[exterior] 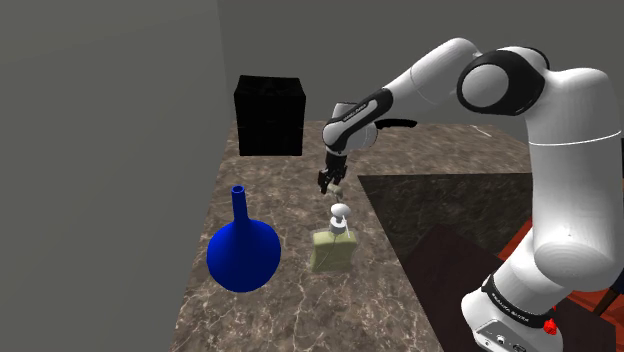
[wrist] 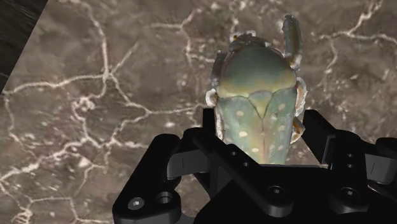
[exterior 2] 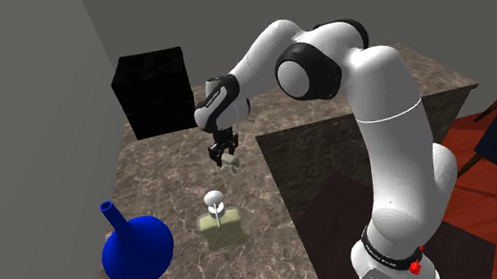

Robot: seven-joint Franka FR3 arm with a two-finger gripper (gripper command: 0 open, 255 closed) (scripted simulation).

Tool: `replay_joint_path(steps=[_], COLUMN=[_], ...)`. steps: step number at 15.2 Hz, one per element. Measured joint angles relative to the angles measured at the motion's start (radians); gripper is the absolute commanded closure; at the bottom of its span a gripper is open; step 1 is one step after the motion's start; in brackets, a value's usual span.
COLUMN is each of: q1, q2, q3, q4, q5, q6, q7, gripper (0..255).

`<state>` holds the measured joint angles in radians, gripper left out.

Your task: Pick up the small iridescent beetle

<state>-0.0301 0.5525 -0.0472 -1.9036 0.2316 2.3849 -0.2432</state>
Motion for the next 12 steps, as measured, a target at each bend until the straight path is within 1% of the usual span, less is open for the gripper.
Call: replay_joint_path(steps=[12], q1=[0.007], q2=[-0.105], q3=[-0.013], q4=[0.005], q5=[-0.022], q6=[-0.108], q7=[0.025], gripper=[255])
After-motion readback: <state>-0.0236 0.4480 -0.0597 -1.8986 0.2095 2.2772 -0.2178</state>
